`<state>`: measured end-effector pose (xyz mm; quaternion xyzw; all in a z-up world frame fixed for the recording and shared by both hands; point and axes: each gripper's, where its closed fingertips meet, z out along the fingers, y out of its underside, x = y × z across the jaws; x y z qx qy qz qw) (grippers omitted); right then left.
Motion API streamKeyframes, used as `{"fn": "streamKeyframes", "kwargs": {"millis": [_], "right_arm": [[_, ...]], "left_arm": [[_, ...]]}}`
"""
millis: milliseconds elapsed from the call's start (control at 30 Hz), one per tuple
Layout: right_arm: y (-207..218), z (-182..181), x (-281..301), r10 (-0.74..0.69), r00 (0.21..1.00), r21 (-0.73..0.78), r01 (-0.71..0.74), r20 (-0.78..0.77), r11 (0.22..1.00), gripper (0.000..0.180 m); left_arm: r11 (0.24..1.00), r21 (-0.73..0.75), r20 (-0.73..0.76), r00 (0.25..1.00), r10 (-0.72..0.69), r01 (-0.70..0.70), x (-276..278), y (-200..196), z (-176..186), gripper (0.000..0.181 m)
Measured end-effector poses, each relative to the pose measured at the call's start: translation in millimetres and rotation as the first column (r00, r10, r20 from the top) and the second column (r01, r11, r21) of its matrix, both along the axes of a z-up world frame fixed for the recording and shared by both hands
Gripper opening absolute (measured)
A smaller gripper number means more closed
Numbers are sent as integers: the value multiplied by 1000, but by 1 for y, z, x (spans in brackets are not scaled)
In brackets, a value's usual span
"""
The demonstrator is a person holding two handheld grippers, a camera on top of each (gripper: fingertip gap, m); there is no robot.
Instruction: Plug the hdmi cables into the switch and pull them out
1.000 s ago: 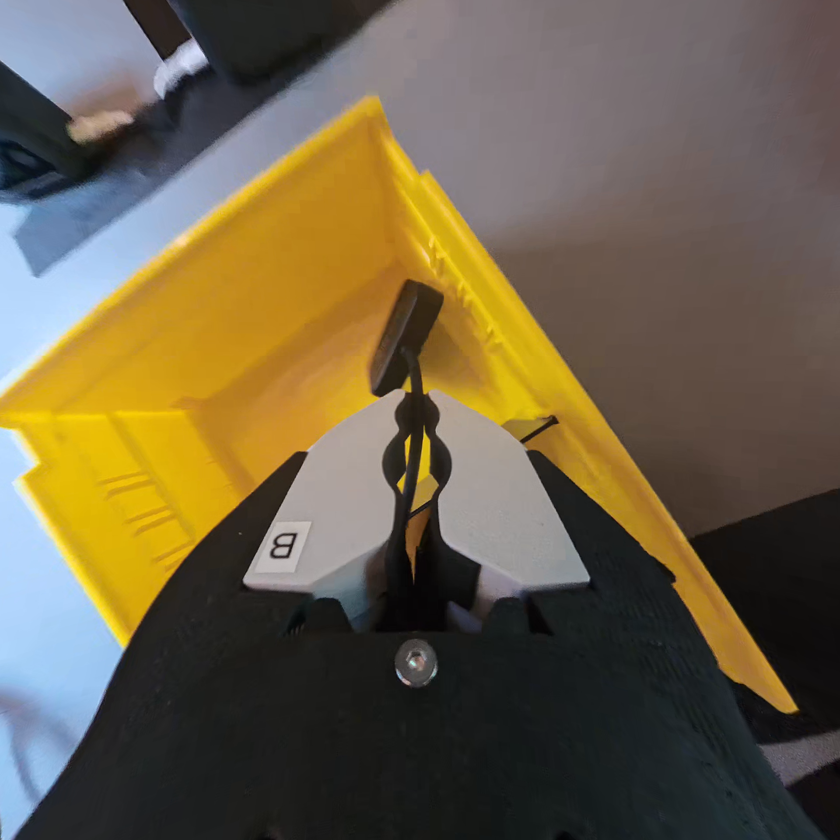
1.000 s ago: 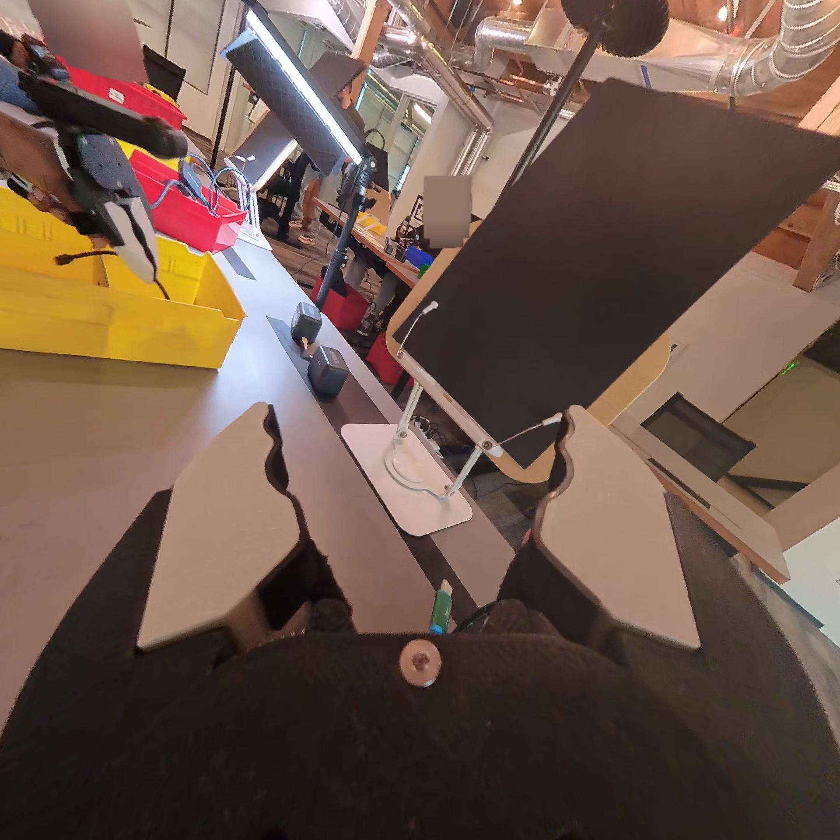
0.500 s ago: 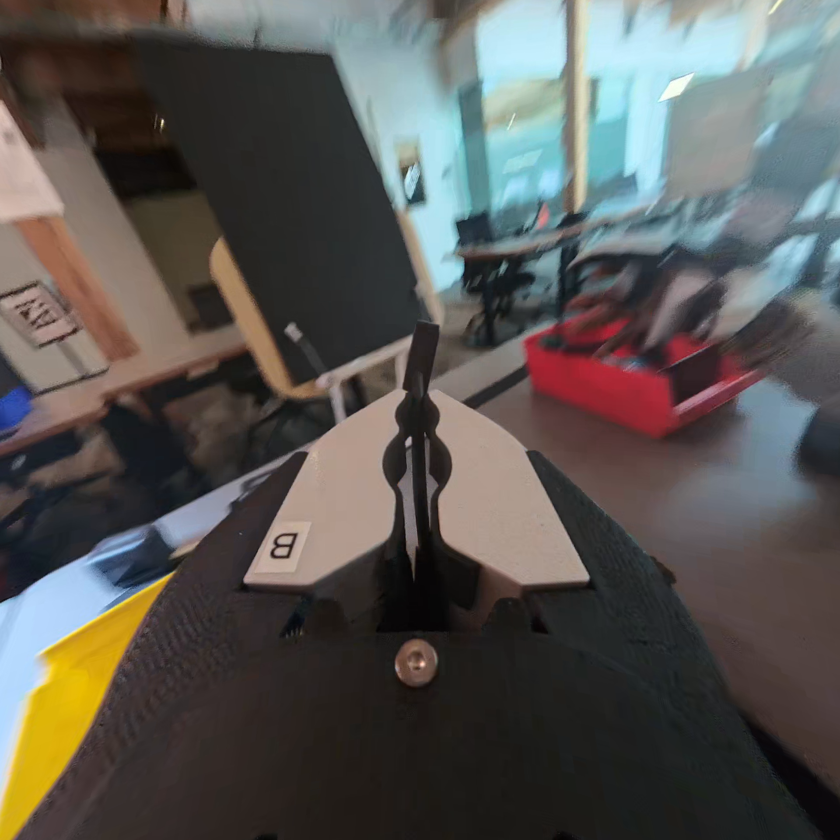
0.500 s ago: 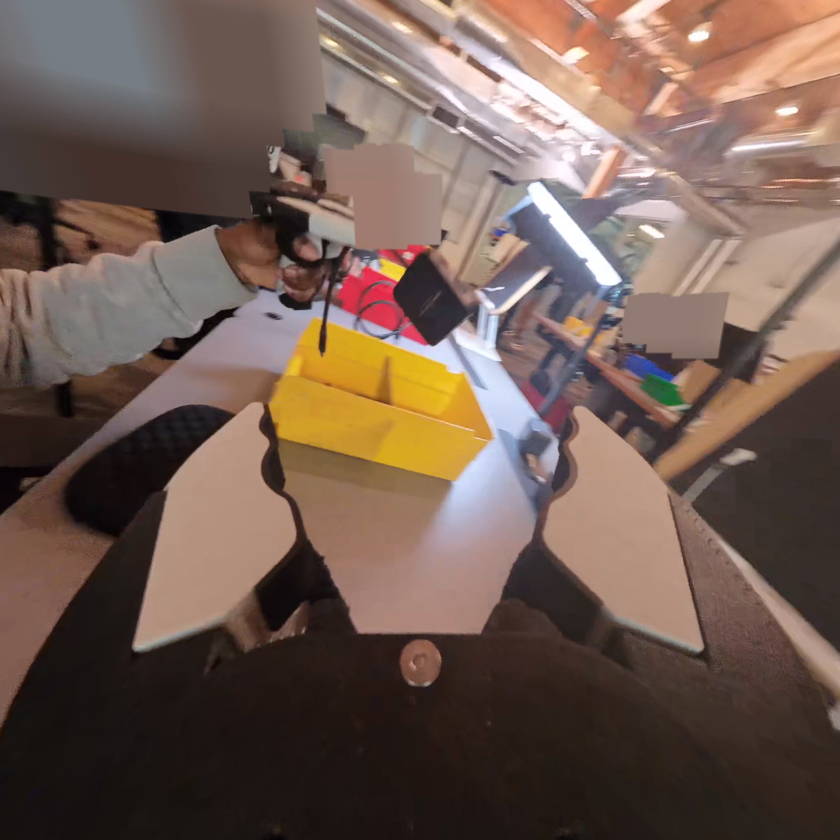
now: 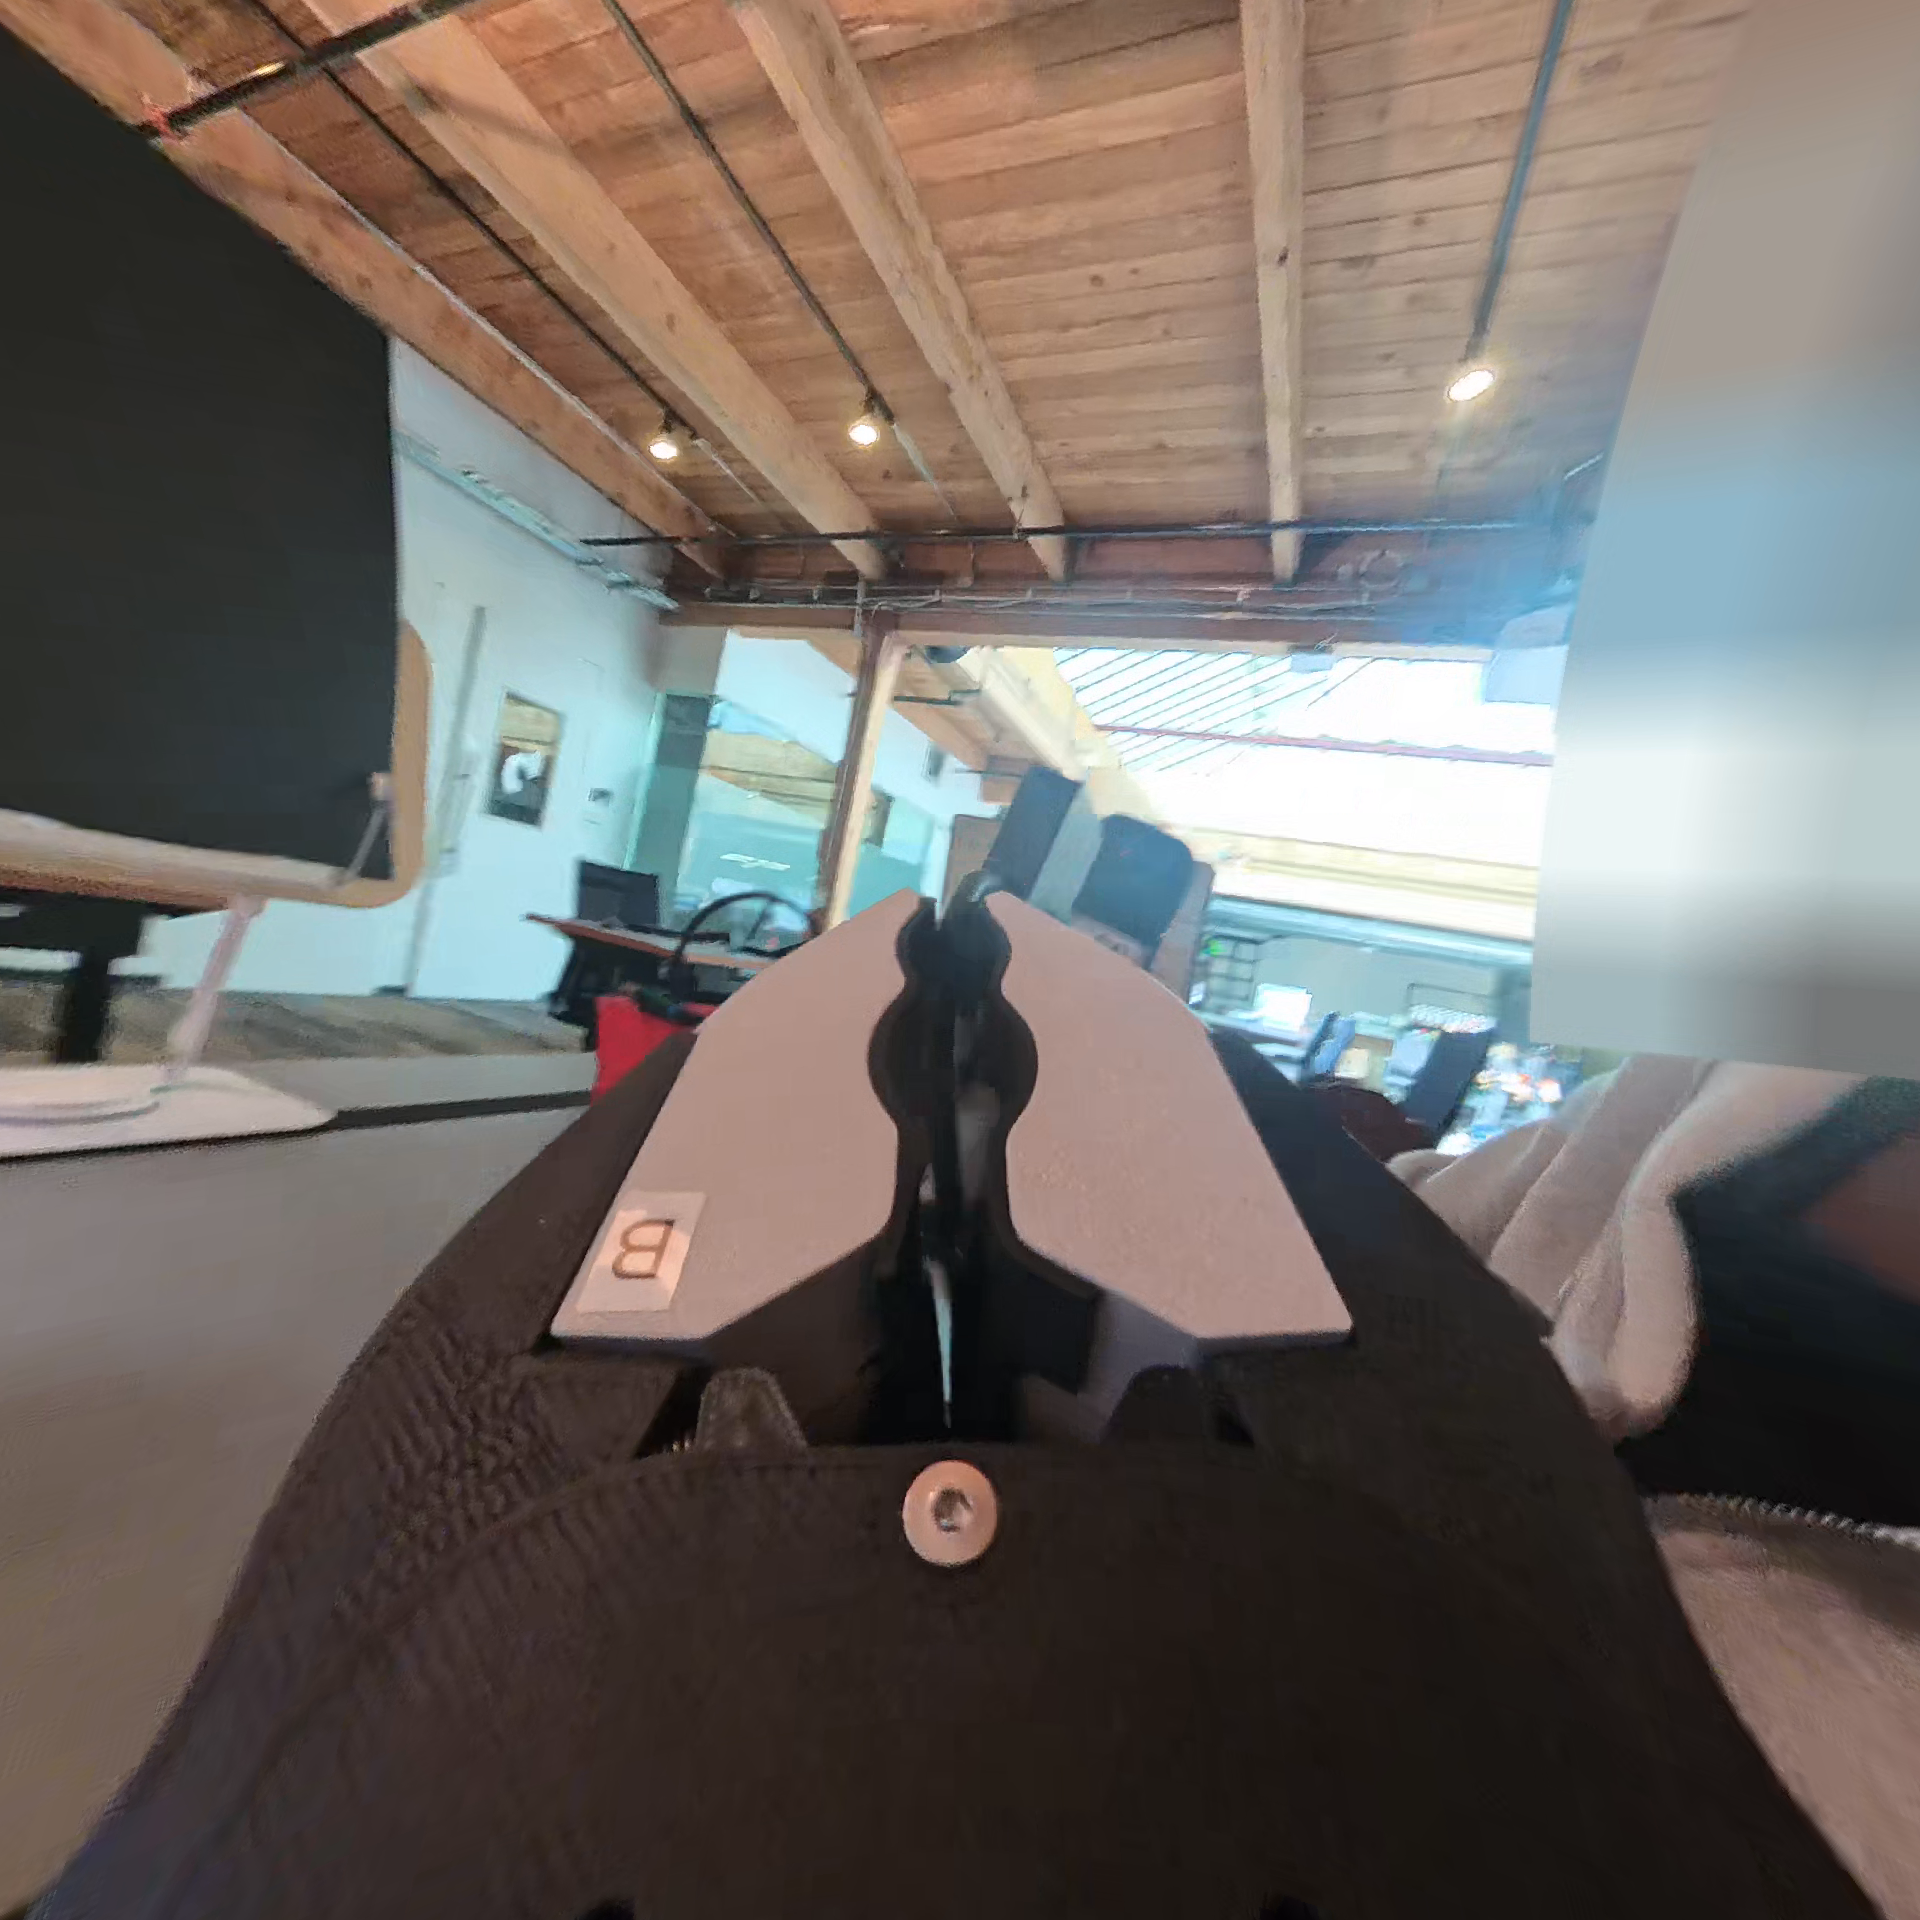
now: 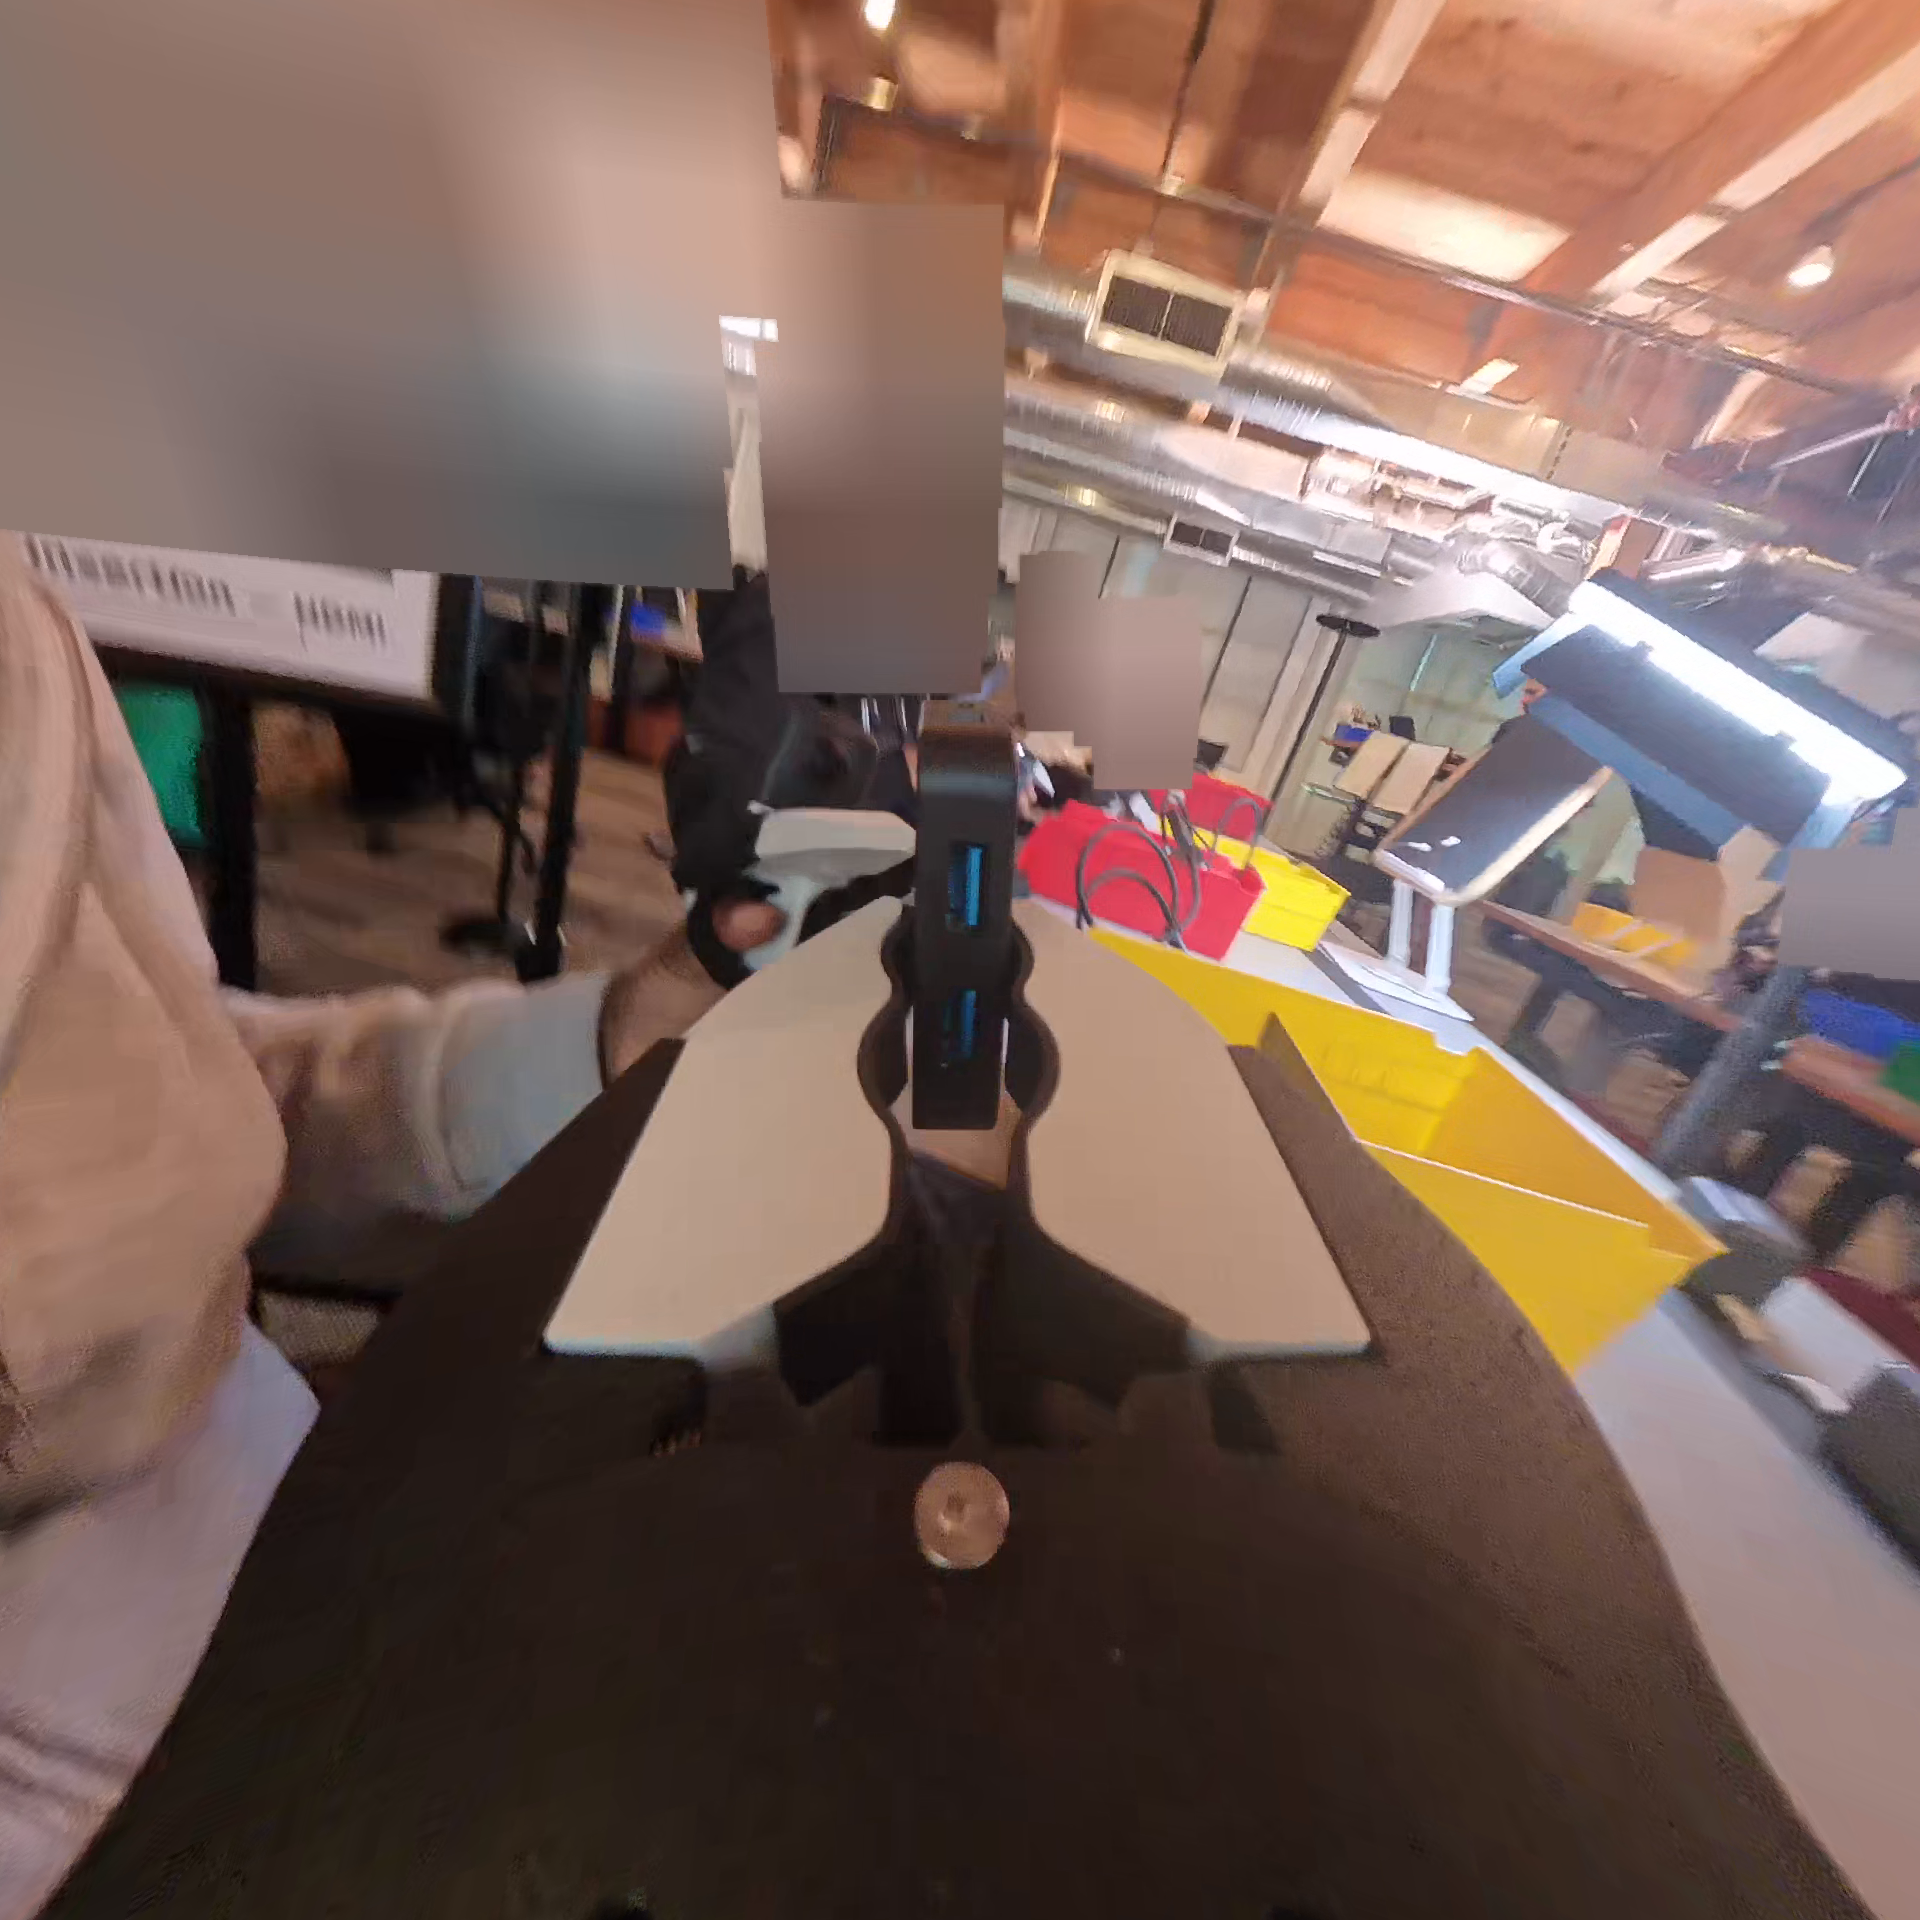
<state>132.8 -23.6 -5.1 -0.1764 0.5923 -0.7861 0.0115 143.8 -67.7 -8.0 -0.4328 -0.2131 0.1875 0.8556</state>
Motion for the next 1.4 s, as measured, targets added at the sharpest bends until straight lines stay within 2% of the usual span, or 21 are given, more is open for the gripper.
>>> {"fn": "streamKeyframes", "kwargs": {"millis": [67, 100, 133, 167, 200, 267, 300, 333, 367, 400, 467, 533, 633, 800, 867, 933, 1033, 1100, 1200, 1333, 1400], "right_arm": [[2, -12, 4, -60, 983, 63, 72, -173, 995, 14], [2, -17, 4, -103, 951, 94, 135, -293, 986, 14], [2, -23, 2, -145, 887, 116, 216, -439, 969, 14], [3, -28, -3, -187, 781, 114, 313, -596, 943, 14], [4, -30, -13, -234, 627, 72, 422, -743, 904, 13], [7, -26, -40, -322, 203, -145, 596, -925, 790, 13], [8, -24, -51, -354, 13, -270, 620, -935, 737, 13], [7, -26, -57, -381, -86, -349, 620, -920, 703, 14], [5, -34, -62, -412, -98, -380, 617, -906, 689, 14], [3, -43, -65, -451, -72, -397, 611, -890, 685, 14], [0, -66, -74, -491, -52, -419, 601, -870, 680, 14], [1, -84, -81, -479, -109, -445, 588, -871, 675, 14], [3, -87, -83, -519, -54, -448, 584, -853, 677, 14], [4, -76, -77, -572, 32, -439, 607, -820, 663, 14], [2, -80, -71, -558, 1, -452, 586, -830, 673, 13], [0, -80, -68, -554, -25, -466, 572, -832, 675, 14], [0, -79, -65, -552, -27, -469, 562, -834, 682, 15], [1, -79, -63, -543, -13, -460, 547, -840, 699, 17], [2, -79, -58, -524, 52, -429, 509, -850, 746, 23], [7, -76, -48, -509, 65, -440, 414, -859, 796, 37], [11, -72, -45, -494, 99, -426, 379, -864, 821, 44]], "left_arm": [[986, -84, -1, 989, 147, -146, -4, -5, -14, 16], [959, -154, -45, 972, 232, -236, -7, -8, -16, 27], [916, -247, -100, 949, 299, -315, -9, -8, -17, 34], [851, -337, -150, 915, 373, -403, -13, -10, -19, 40], [771, -403, -211, 870, 446, -493, -17, -12, -20, 47], [654, -465, -327, 803, 499, -596, -20, -6, -22, 48], [642, -473, -329, 797, 506, -603, -23, 1, -24, 48], [670, -476, -286, 820, 495, -571, -27, 10, -30, 47], [728, -460, -201, 859, 471, -508, -33, 19, -36, 47], [798, -419, -88, 894, 439, -433, -40, 26, -44, 47], [923, -260, 149, 933, 328, -283, -53, 37, -60, 47], [979, -85, 311, 928, 205, -188, -62, 42, -68, 50], [974, -97, 371, 900, 228, -207, -69, 38, -72, 49], [984, -113, 400, 900, 174, -140, -70, 46, -78, 49], [989, -108, 392, 910, 137, -102, -66, 49, -78, 33], [991, -94, 391, 911, 129, -100, -65, 48, -77, 31], [999, -39, 410, 911, 45, -31, -62, 48, -76, 26], [999, 5, 436, 899, -32, 33, -61, 48, -76, 22], [992, 53, 453, 883, -123, 111, -57, 50, -76, 18], [986, 55, 450, 877, -167, 160, -53, 54, -76, 17], [976, 89, 449, 866, -219, 200, -50, 53, -74, 16]]}}
